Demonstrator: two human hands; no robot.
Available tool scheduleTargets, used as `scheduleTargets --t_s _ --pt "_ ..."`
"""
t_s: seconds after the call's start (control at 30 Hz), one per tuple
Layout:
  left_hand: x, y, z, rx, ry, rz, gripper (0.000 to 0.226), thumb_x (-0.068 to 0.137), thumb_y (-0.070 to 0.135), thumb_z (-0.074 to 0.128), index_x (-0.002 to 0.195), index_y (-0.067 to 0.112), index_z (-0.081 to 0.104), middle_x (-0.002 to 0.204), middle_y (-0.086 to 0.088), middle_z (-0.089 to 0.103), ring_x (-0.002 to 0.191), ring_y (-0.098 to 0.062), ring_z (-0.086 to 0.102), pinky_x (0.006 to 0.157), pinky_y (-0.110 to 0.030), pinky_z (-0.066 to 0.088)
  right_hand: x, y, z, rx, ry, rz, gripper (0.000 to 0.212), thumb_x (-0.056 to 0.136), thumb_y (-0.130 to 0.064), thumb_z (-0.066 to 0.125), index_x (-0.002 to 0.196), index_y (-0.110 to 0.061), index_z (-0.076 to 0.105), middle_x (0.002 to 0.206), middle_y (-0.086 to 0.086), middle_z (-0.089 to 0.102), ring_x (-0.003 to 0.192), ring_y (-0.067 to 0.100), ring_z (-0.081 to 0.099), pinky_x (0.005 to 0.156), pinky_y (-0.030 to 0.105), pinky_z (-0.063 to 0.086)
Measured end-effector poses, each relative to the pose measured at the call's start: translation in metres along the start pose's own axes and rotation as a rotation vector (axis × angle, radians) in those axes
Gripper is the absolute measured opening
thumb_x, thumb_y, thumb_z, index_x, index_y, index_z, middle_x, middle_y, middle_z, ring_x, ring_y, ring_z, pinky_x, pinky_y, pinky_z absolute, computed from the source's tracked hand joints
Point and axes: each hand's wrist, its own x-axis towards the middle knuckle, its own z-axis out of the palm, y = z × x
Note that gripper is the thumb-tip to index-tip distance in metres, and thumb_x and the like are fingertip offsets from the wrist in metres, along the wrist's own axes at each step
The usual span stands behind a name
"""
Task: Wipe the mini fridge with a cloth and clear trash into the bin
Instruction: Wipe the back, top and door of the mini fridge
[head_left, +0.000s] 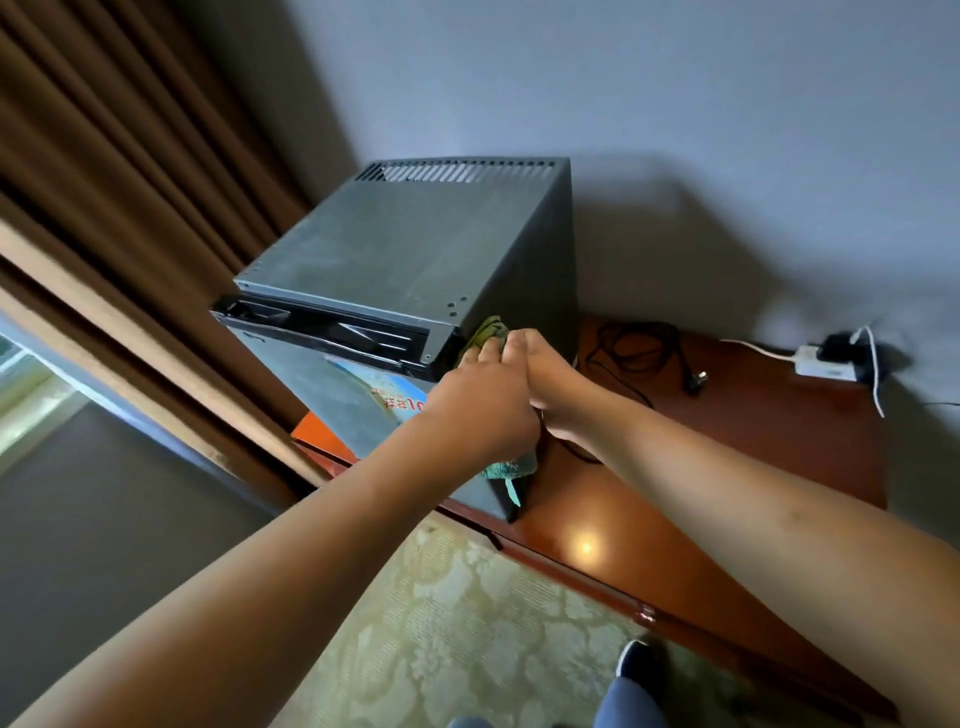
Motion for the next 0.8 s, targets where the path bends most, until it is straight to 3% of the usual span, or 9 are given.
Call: scheduleTargets --t_s 0.13,0.27,0.43,0.5,0.6,0.7,0.8 --pt "-0.006 -0.003 -0.027 0.018 0.078 0.03 0.088 0.088 0.031 0.065 0.161 0.019 0.018 0.165 -0.006 0.027 0.151 -0.028 0.03 0.115 -0.05 0.041 -0.016 -0.029 0.003 -0.043 -0.015 -0.074 0.04 0.102 -0.016 0.046 0.141 -0.008 0.045 0.137 0.024 0.054 0.123 0.044 0.055 0.094 0.049 0.049" --pt "-0.02 -0.01 -0.057 -0.023 0.129 0.087 0.064 0.094 0.036 0.058 0.151 0.017 0.039 0.146 -0.005 0.052 0.125 -0.026 0.056 0.096 -0.04 0.052 -0.027 -0.066 0.002 -0.202 -0.002 -0.129 0.039 0.099 -0.013 0.051 0.138 -0.013 0.05 0.133 0.015 0.058 0.121 0.035 0.058 0.093 0.043 0.051" --pt "-0.03 -0.034 -0.095 -0.155 0.141 0.073 0.053 0.092 0.041 0.06 0.141 0.026 0.048 0.129 -0.002 0.063 0.106 -0.025 0.061 0.088 -0.039 0.053 -0.034 -0.119 0.002 -0.383 -0.064 -0.153 0.053 0.089 -0.014 0.068 0.14 -0.017 0.052 0.133 0.008 0.059 0.122 0.026 0.058 0.098 0.037 0.05" --pt "-0.033 -0.042 -0.108 -0.207 0.155 0.076 0.049 0.093 0.039 0.06 0.139 0.024 0.051 0.133 -0.002 0.061 0.111 -0.024 0.061 0.092 -0.041 0.052 -0.032 -0.136 0.003 -0.422 -0.067 -0.159 0.057 0.088 -0.015 0.071 0.141 -0.019 0.052 0.134 0.006 0.06 0.124 0.024 0.058 0.1 0.036 0.049" --pt "-0.035 -0.052 -0.124 -0.255 0.174 0.09 0.06 0.095 0.038 0.06 0.152 0.026 0.043 0.149 0.0 0.051 0.128 -0.022 0.054 0.104 -0.037 0.047 -0.027 -0.156 0.006 -0.448 -0.079 -0.152 0.056 0.088 -0.019 0.072 0.141 -0.02 0.053 0.135 0.004 0.06 0.125 0.024 0.058 0.101 0.035 0.048" --pt "-0.028 -0.064 -0.129 -0.298 0.183 0.104 0.059 0.096 0.034 0.061 0.152 0.026 0.043 0.151 -0.002 0.049 0.13 -0.023 0.053 0.106 -0.037 0.044 -0.019 -0.168 0.011 -0.461 -0.107 -0.159 0.058 0.089 -0.017 0.071 0.143 -0.021 0.05 0.137 0.006 0.059 0.125 0.024 0.058 0.1 0.035 0.049" --pt "-0.016 -0.081 -0.131 -0.3 0.177 0.103 0.064 0.096 0.035 0.061 0.155 0.026 0.038 0.159 -0.001 0.039 0.139 -0.021 0.046 0.113 -0.035 0.038 -0.006 -0.176 0.016 -0.463 -0.14 -0.18 0.056 0.092 -0.009 0.067 0.144 -0.019 0.049 0.137 0.009 0.059 0.113 0.021 0.061 0.097 0.036 0.051"
